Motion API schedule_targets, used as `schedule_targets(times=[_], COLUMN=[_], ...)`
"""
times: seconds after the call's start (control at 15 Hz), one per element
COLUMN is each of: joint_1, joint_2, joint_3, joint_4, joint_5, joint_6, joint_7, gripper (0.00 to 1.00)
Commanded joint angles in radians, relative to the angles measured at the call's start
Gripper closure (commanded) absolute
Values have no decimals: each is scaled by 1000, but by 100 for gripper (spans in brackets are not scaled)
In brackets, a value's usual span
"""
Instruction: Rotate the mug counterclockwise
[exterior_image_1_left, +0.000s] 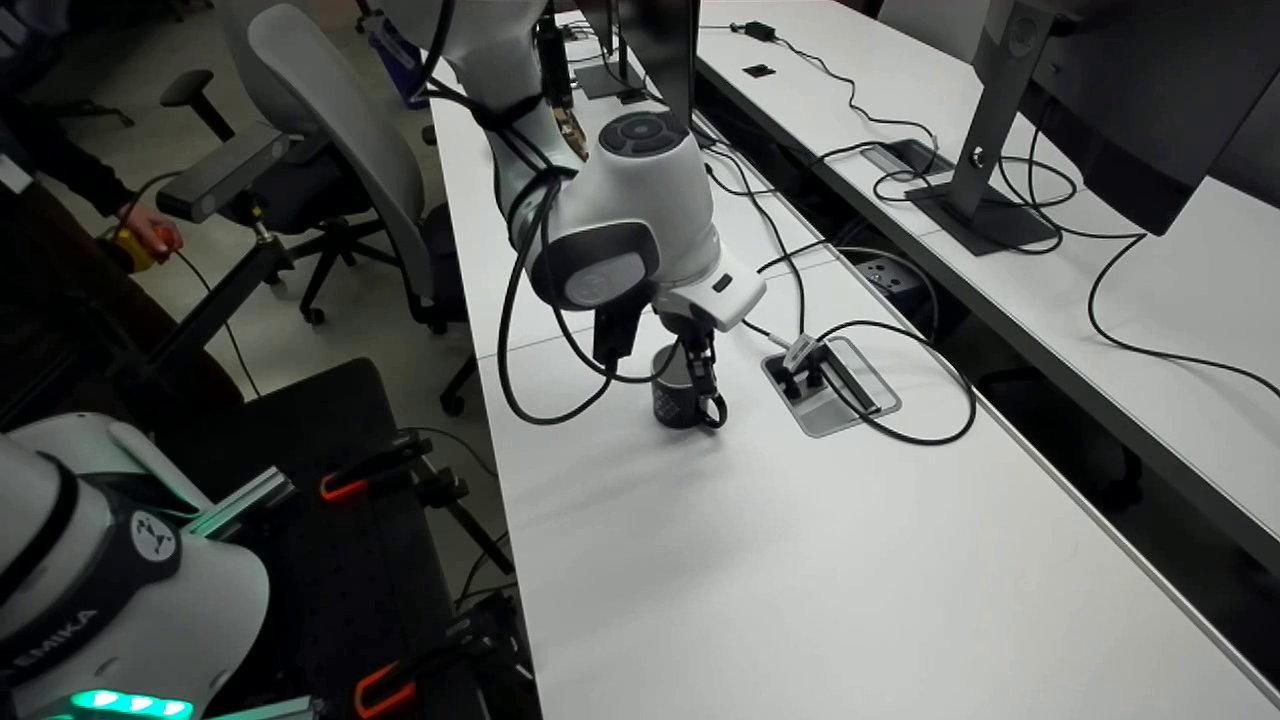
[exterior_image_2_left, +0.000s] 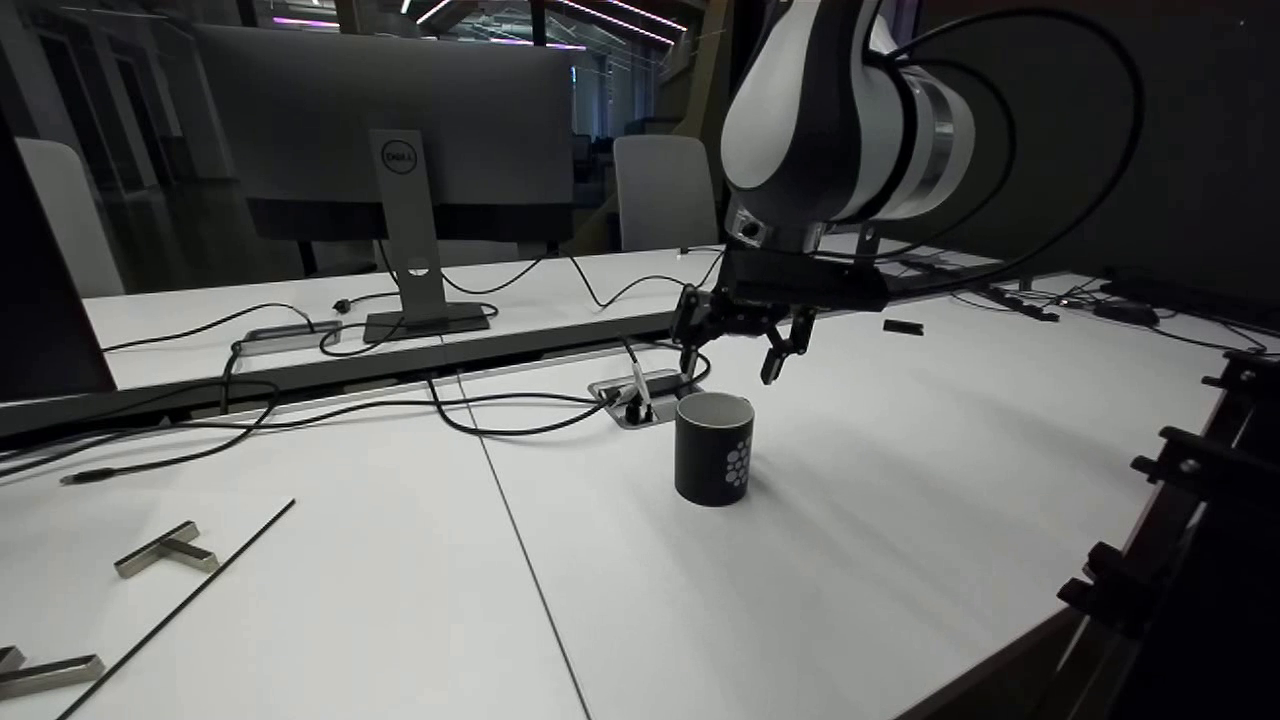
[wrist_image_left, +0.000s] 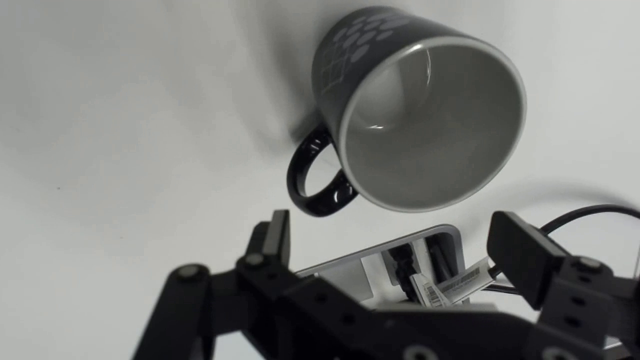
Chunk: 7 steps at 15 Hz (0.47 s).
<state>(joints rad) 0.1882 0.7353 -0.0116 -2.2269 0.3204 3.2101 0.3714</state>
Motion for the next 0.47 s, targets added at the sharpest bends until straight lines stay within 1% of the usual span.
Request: schedule_targets(times=[0.0,0.2,0.27,0.4], joint_1=[18,16,11,11], joint_2=[-21,-21,-2,-2], joint_3=[-9,-6,-1,-1], joint_4=[-33,-35,-10,-11], joint_5=[-36,-49,-31,-36], joint_6=[39,43,20,22], joint_7=[-56,-82,-61,-68], gripper=[0,0,0,0])
